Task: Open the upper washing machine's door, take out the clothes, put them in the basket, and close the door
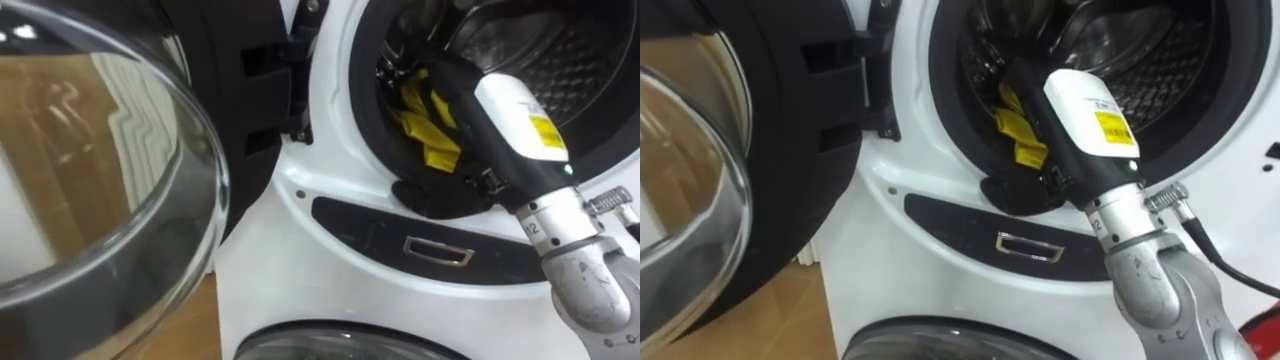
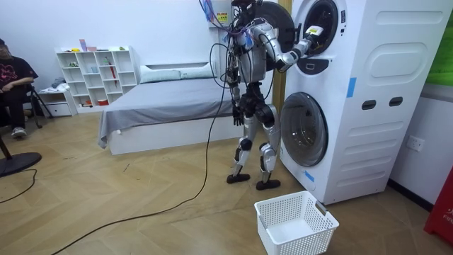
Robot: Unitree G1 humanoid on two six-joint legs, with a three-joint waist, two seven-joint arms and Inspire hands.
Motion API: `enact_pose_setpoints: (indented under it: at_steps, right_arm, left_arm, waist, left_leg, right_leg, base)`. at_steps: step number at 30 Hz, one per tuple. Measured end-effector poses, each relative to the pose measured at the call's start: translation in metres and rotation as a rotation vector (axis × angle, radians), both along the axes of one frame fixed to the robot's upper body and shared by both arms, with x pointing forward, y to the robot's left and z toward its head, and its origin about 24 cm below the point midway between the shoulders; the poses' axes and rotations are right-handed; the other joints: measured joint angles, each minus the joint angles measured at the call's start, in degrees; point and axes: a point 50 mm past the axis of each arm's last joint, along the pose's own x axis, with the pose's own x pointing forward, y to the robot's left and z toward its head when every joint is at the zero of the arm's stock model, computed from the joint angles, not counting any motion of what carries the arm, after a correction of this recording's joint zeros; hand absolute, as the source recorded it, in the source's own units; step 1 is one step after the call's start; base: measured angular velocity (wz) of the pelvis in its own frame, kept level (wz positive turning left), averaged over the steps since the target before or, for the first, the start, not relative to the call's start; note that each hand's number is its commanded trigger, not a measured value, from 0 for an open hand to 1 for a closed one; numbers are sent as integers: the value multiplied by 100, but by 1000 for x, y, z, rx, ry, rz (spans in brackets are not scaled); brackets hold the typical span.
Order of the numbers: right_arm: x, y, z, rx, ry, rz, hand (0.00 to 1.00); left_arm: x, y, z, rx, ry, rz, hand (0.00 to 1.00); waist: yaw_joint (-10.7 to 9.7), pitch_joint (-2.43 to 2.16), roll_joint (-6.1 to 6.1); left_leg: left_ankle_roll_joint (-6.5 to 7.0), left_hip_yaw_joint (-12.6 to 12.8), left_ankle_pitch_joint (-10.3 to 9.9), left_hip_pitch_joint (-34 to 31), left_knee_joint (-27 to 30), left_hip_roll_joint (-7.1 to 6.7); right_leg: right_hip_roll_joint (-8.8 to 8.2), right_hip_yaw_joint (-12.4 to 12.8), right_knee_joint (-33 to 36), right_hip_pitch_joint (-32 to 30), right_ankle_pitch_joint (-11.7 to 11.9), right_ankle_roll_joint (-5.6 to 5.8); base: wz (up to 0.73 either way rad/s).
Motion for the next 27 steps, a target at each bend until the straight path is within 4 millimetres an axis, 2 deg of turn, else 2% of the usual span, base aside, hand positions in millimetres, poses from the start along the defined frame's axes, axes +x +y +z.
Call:
enact_pose_setpoints:
  at_steps: [3,9,15,19,23,27]
  right_arm:
    - [-1,1,1,-8,-10,1,0]
    - [-1,1,2,-10,-15,2,0]
    - [-2,1,0,-10,-4,0,0]
    - [-3,0,0,-5,-5,1,0]
    - [-3,1,1,4,-4,7,0]
    - [-3,1,1,6,5,17,0]
  left_arm:
    - [0,0,0,2,3,1,0]
    - [6,0,0,2,-1,0,0]
    - [-8,-2,-1,-22,31,37,0]
    - [-20,-1,-1,-20,65,67,0]
    - [-21,1,0,-15,59,83,0]
    - [-19,2,1,-11,42,90,0]
  waist:
    - [-48,-5,17]
    - [-156,-7,32]
    - [-209,1,95]
    - [-313,-18,195]
    - [-392,-24,240]
    - [-501,-36,220]
  left_leg:
    - [-3,3,37,-3,-37,-35]
    - [31,29,78,0,-91,-82]
    - [78,49,77,173,-163,-71]
    - [126,101,47,176,-161,-75]
    - [150,107,56,177,-161,-91]
    - [179,100,73,206,-207,-151]
  right_leg:
    - [-16,31,-46,0,45,-39]
    - [-52,61,-54,-13,60,-38]
    - [-31,151,-70,113,69,-54]
    - [-46,173,-83,115,66,-52]
    - [-61,175,-80,114,69,-57]
    - [-82,177,-78,124,89,-170]
  base:
    - [0]
    - [0]
    - [-4]
    - [-2]
    - [-1]
    - [0]
